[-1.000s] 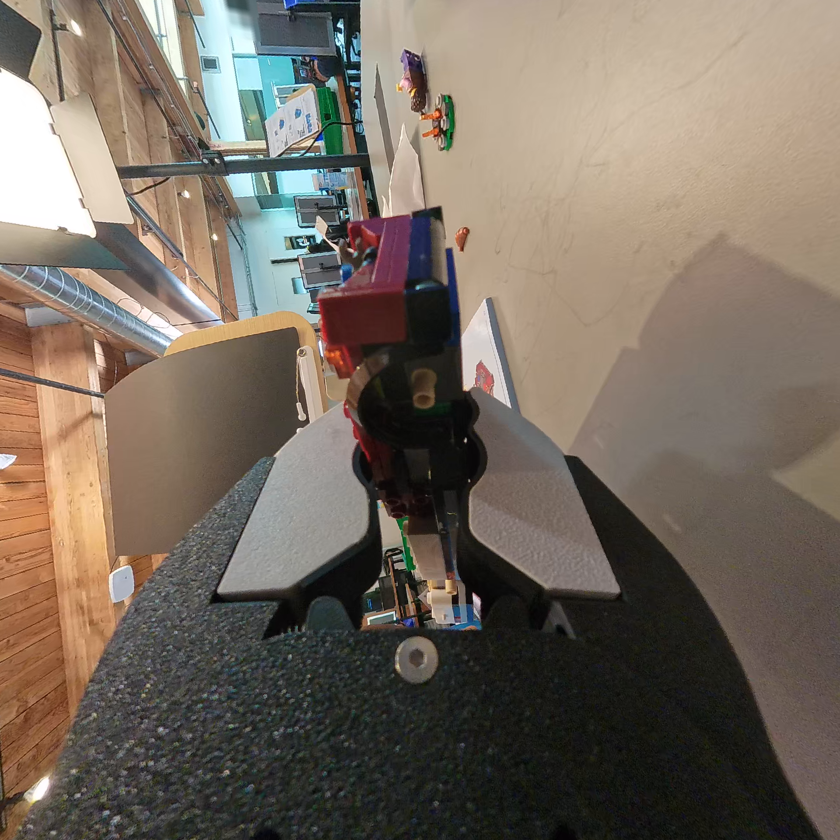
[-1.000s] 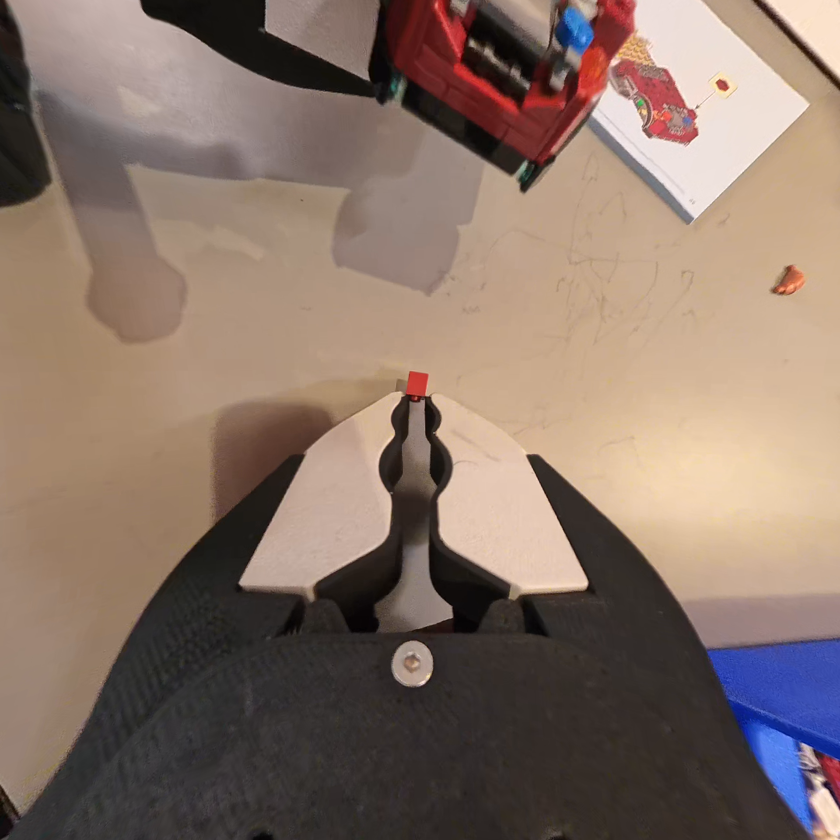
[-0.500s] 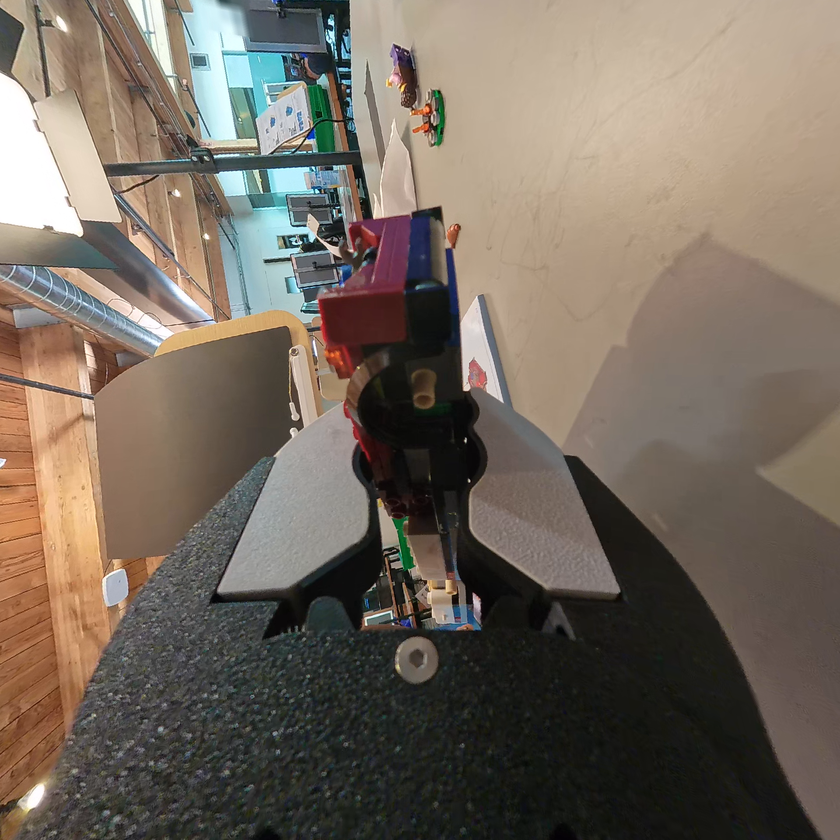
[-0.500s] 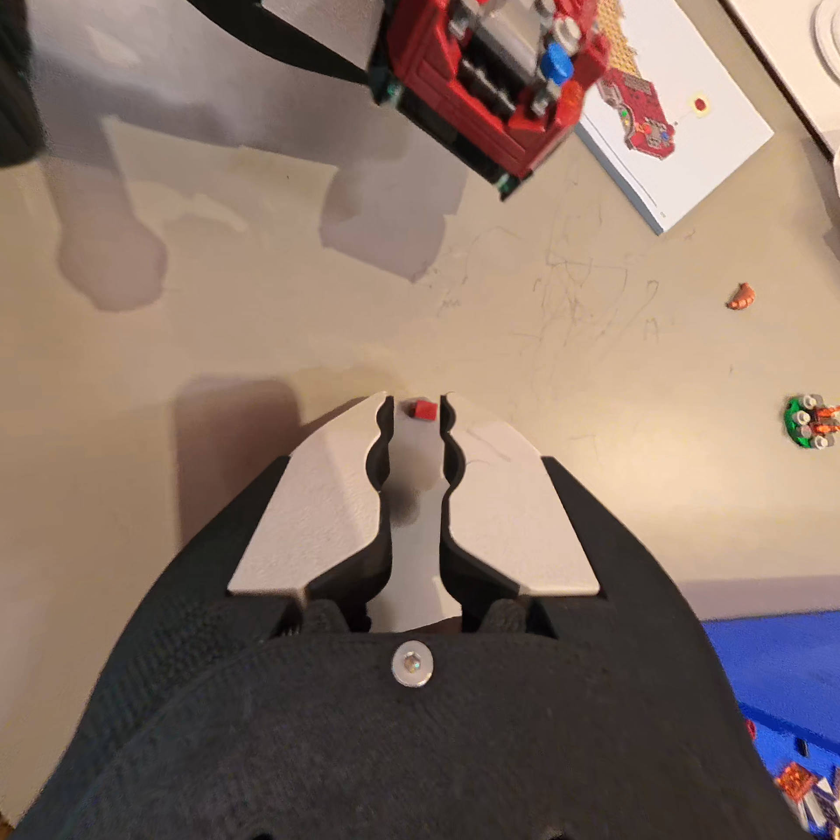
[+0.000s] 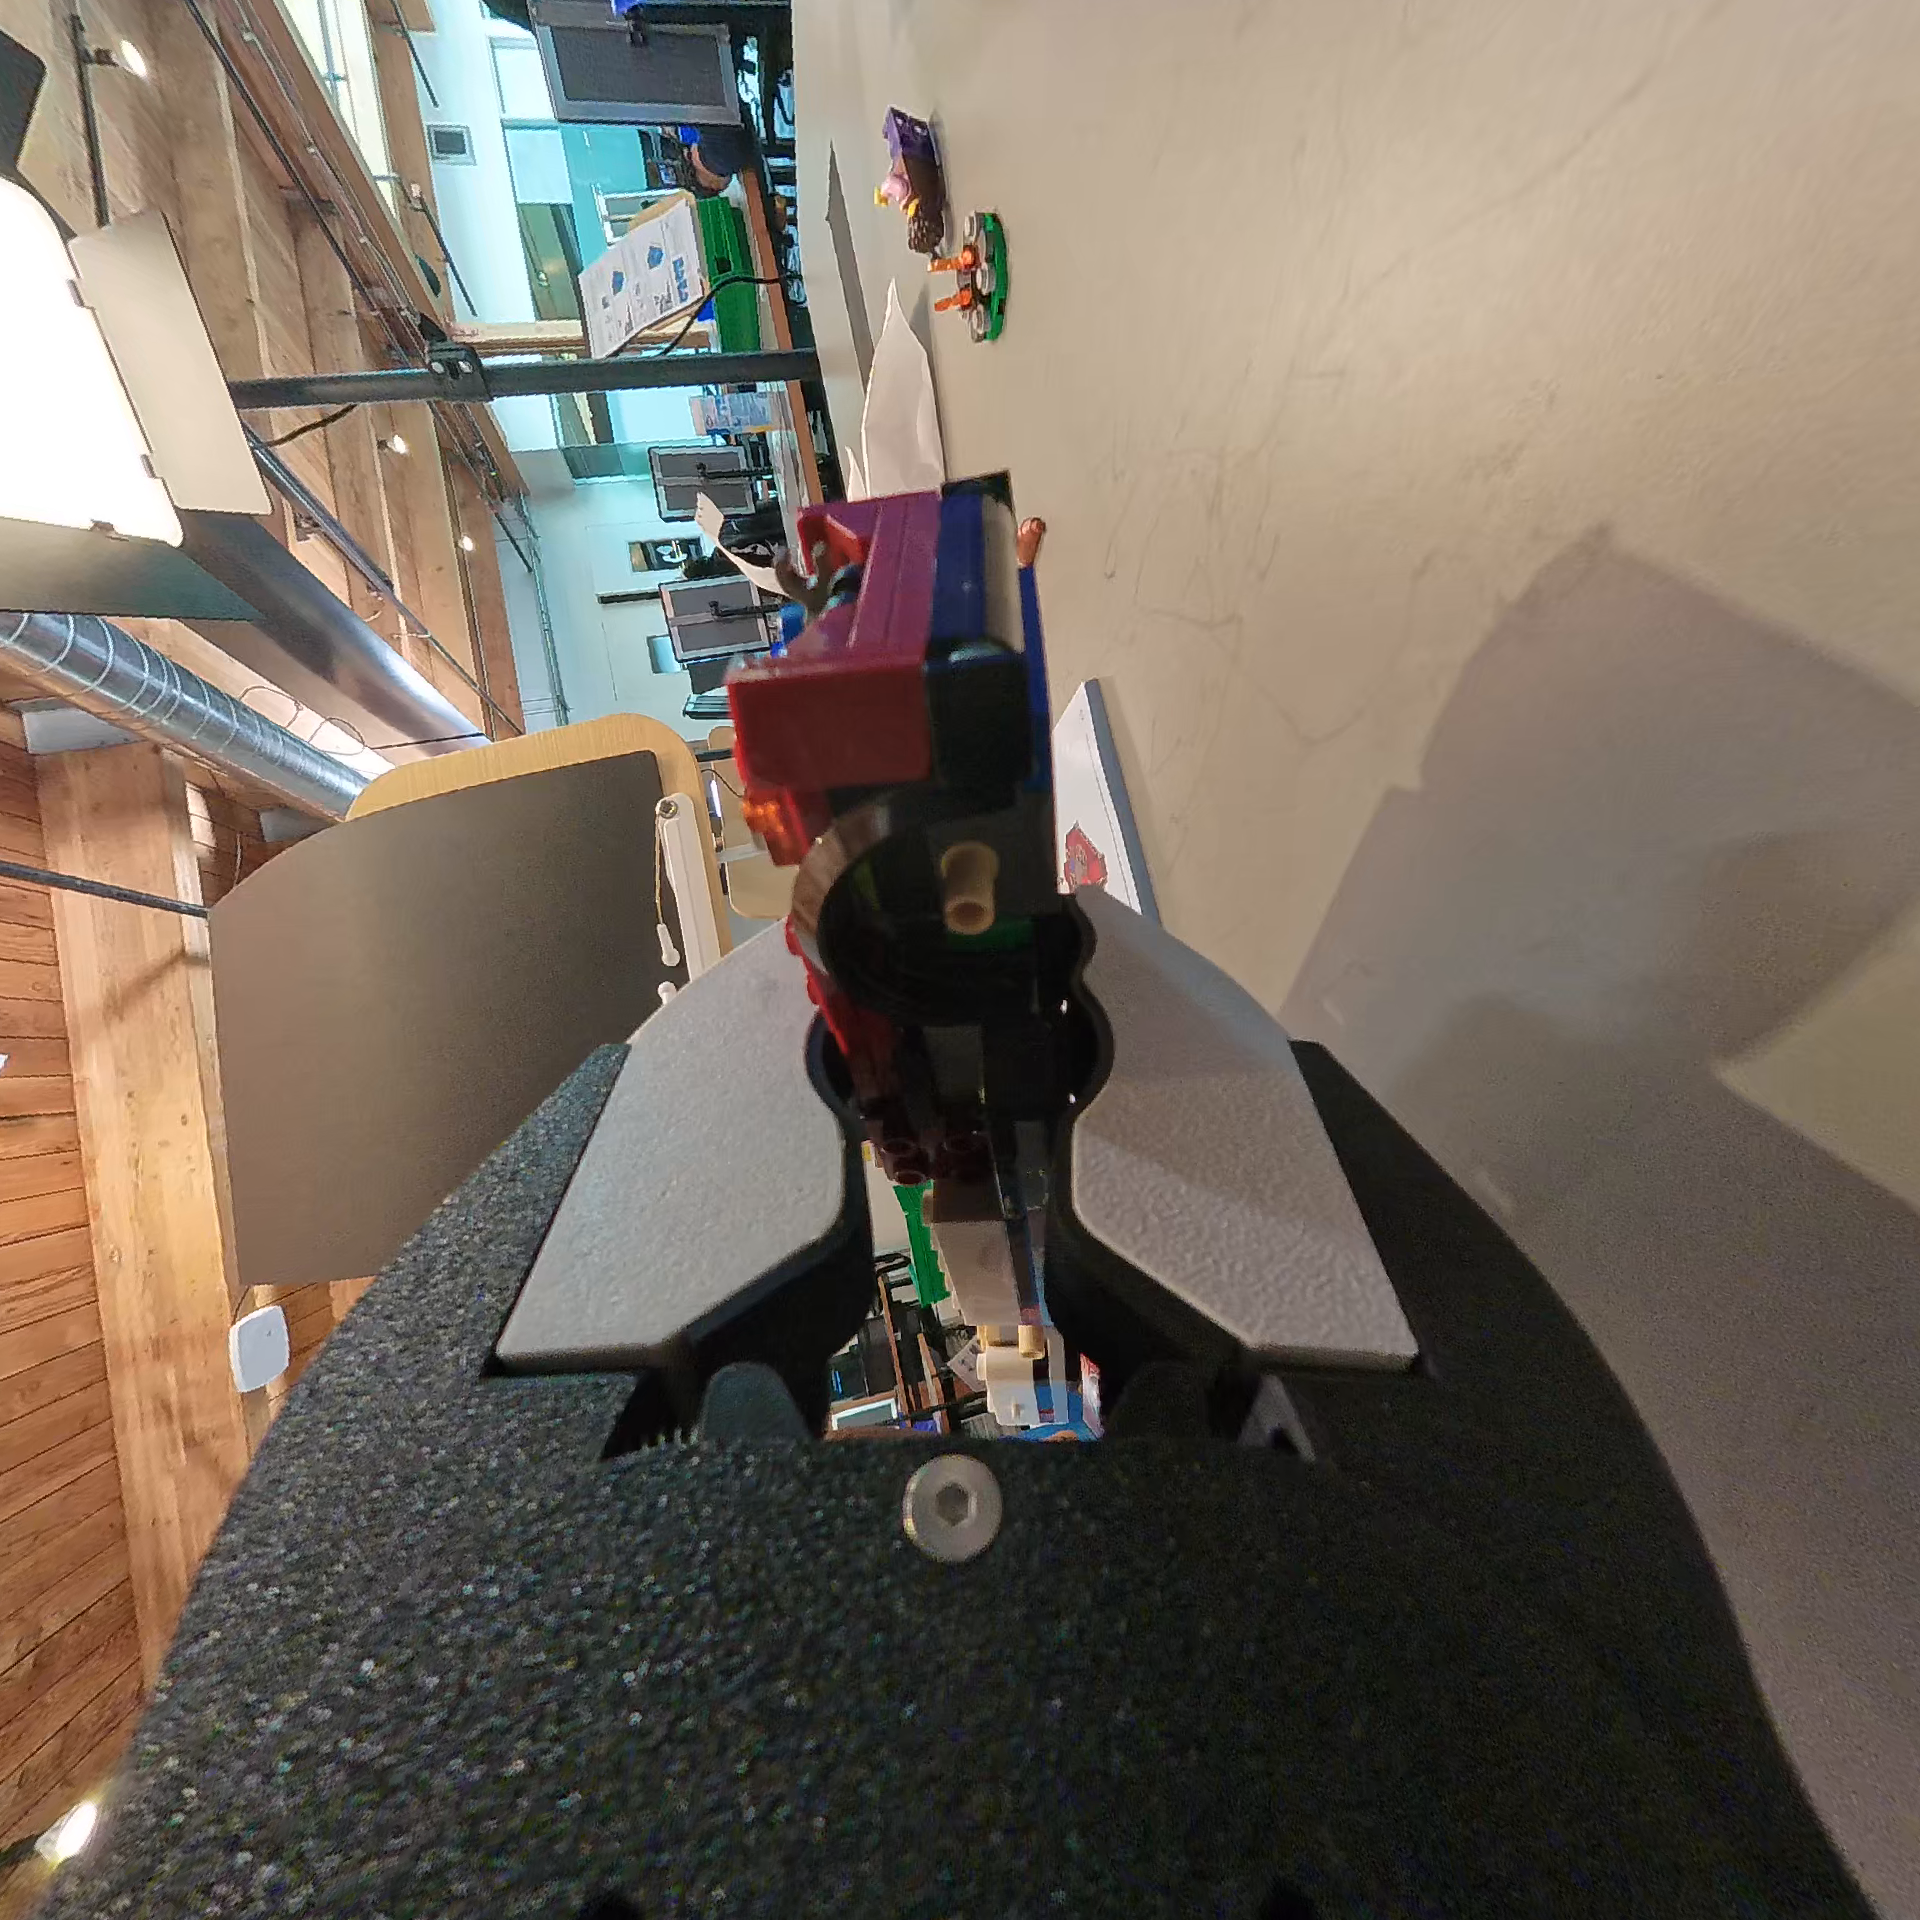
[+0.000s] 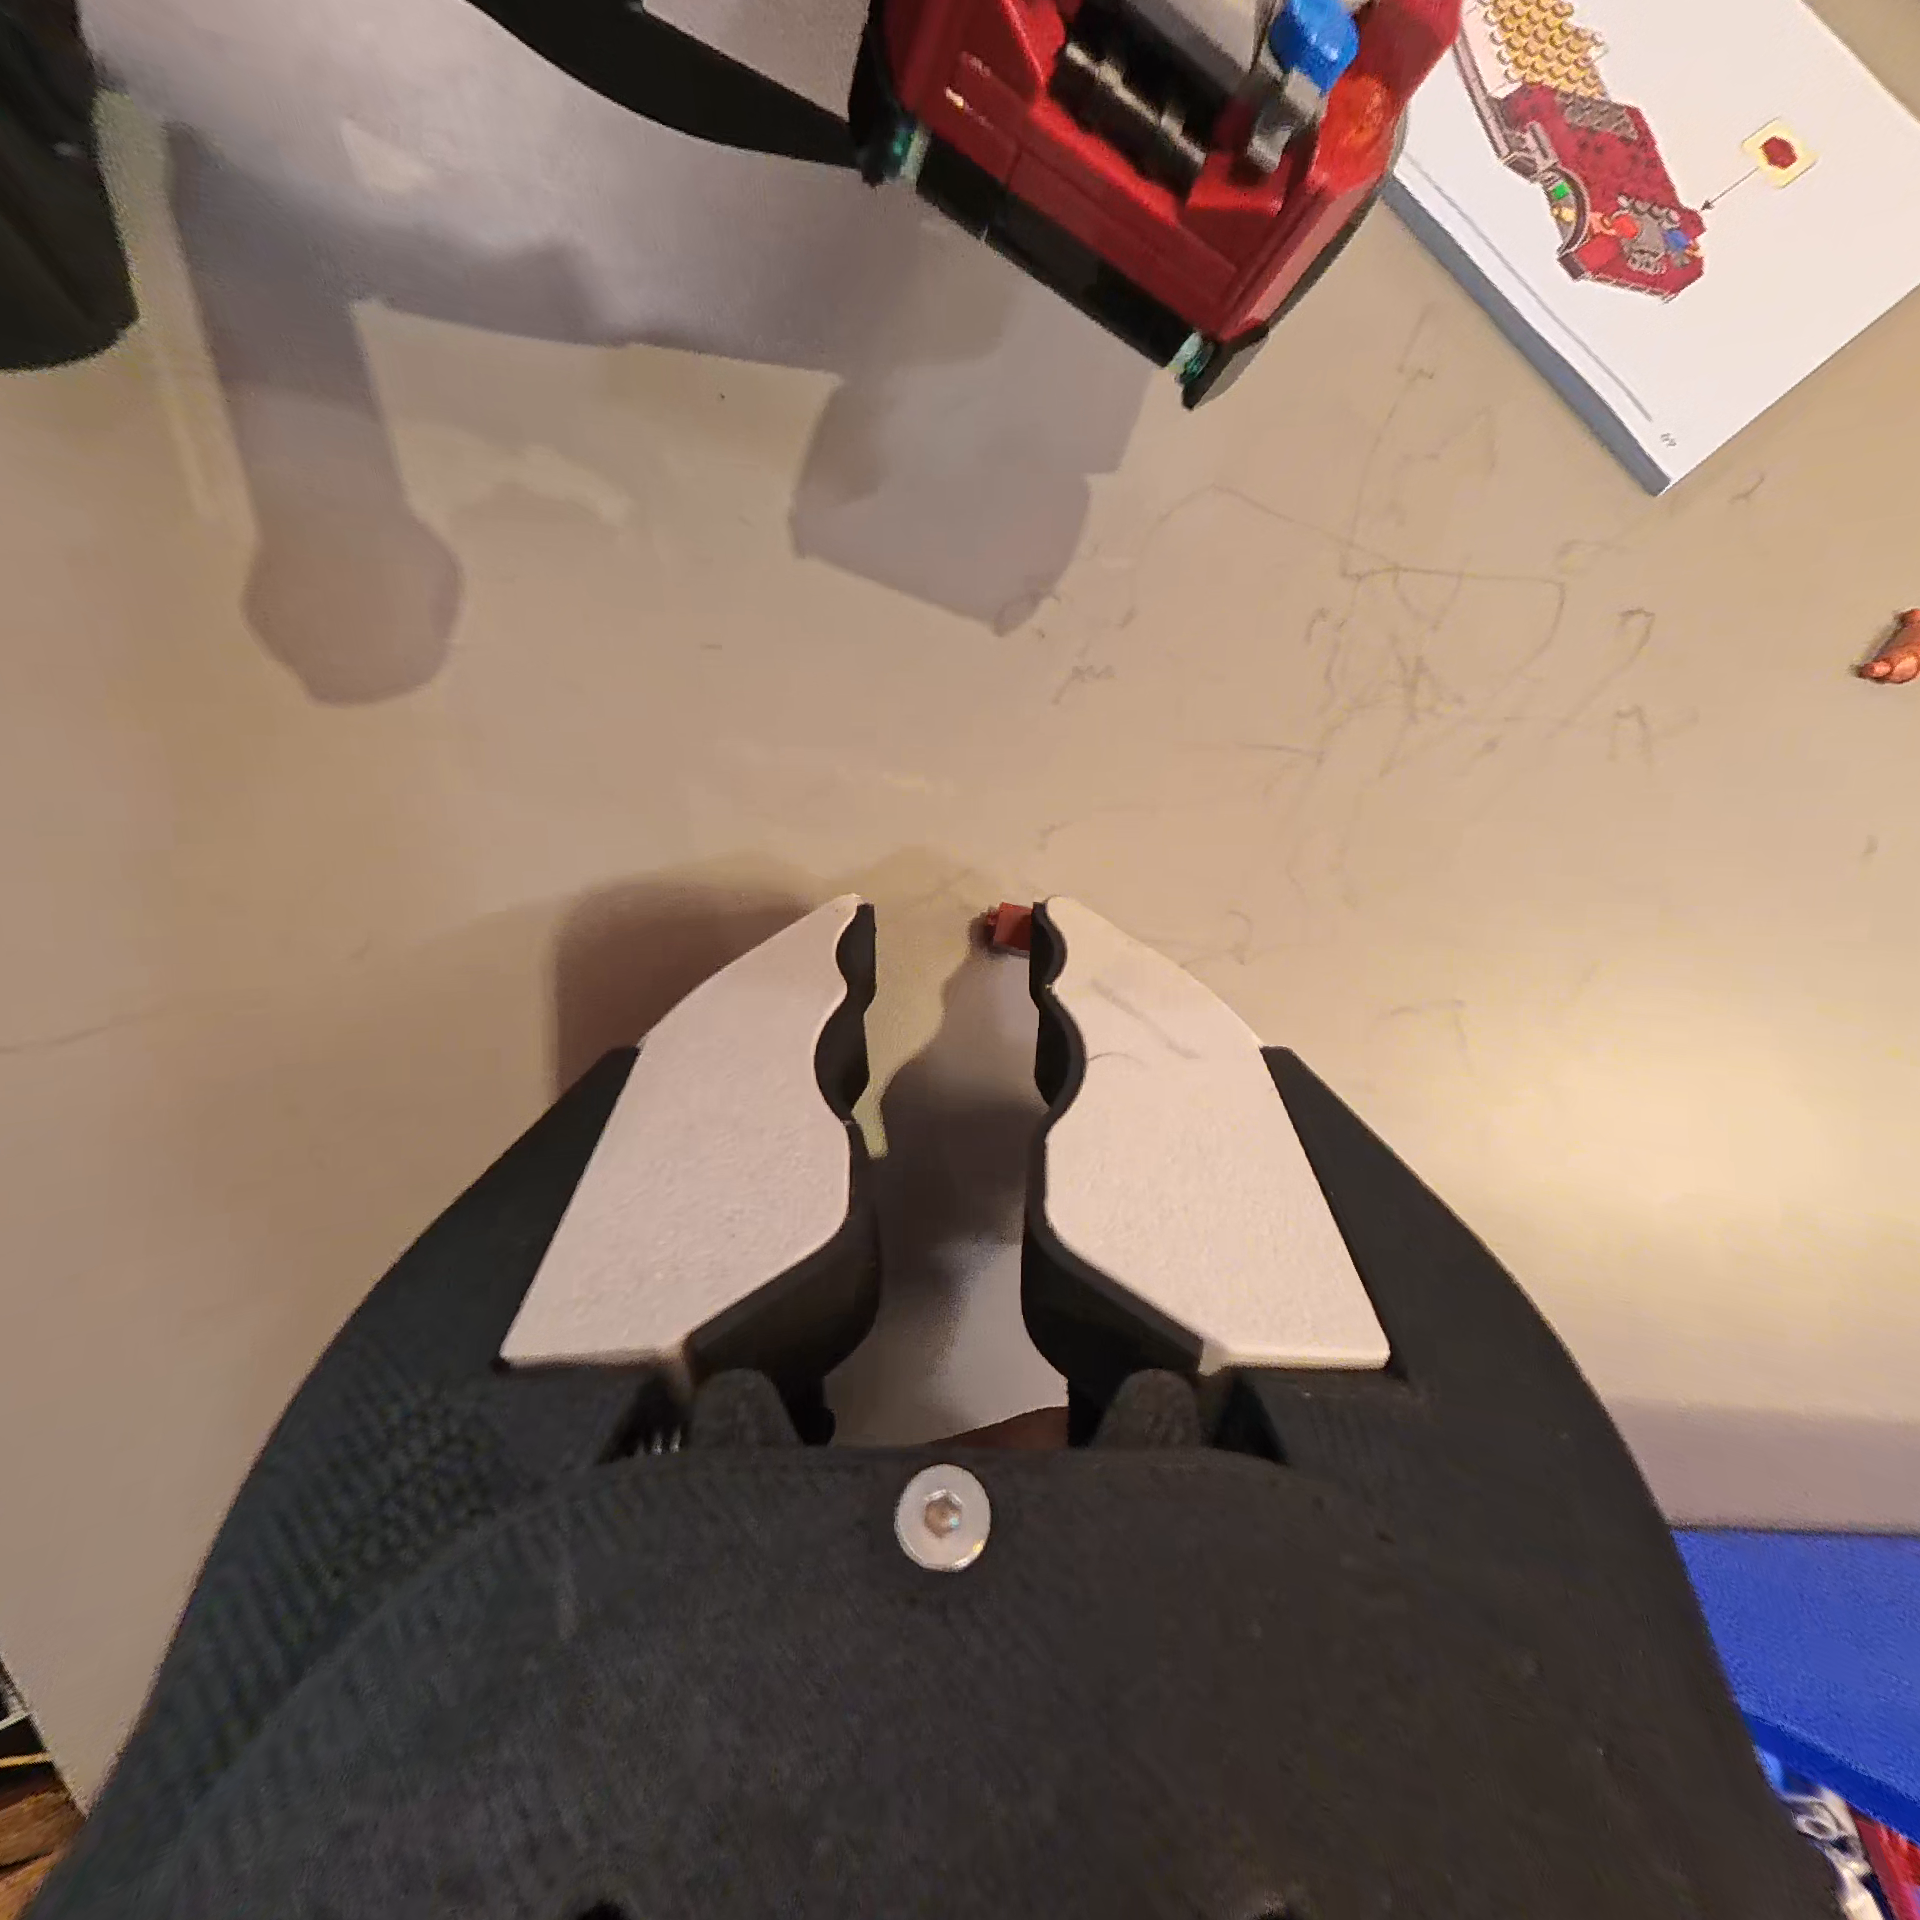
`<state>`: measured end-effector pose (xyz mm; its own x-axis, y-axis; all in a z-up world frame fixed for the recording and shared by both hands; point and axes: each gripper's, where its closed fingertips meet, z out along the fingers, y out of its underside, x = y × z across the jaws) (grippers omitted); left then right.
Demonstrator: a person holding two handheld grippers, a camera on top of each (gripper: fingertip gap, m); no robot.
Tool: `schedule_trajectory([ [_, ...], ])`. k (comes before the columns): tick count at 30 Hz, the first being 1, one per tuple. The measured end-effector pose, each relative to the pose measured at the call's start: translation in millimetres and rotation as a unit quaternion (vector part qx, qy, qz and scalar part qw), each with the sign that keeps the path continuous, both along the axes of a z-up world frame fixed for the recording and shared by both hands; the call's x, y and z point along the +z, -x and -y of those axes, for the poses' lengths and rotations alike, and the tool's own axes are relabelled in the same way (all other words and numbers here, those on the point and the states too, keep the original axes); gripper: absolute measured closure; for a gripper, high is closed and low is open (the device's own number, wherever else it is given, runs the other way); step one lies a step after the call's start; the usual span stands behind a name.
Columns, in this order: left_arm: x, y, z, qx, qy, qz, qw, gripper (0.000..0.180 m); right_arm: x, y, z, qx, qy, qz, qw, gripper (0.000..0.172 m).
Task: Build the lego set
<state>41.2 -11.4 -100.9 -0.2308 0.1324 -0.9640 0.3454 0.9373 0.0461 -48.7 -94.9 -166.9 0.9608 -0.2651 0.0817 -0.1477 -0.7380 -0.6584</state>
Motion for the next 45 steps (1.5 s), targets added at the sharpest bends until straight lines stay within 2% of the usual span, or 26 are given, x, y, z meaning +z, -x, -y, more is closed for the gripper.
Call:
schedule_trajectory([
  [12,-2.6,-13.2,6.9,0.000,0.001,0.000,1.000,0.144,-5.8,-3.9,3.2,-0.010,0.006,-0.008,1.000,0.142],
  [22,-1.2,-11.7,11.0,-0.012,-0.010,0.013,1.000,0.145,5.0,-8.9,3.9,0.036,-0.006,-0.014,0.999,0.143],
  [31,-6.7,-9.4,14.9,-0.033,-0.033,0.026,0.999,0.144,2.1,-9.5,8.0,0.067,0.020,-0.026,0.997,0.152],
  [40,-9.5,-6.7,17.9,-0.041,-0.035,0.022,0.998,0.145,-3.0,-9.3,3.3,0.082,0.025,-0.018,0.996,0.151],
  [45,-10.7,-4.8,20.8,-0.048,-0.038,0.024,0.998,0.145,-4.0,-5.2,1.1,0.092,0.025,-0.019,0.995,0.161],
])
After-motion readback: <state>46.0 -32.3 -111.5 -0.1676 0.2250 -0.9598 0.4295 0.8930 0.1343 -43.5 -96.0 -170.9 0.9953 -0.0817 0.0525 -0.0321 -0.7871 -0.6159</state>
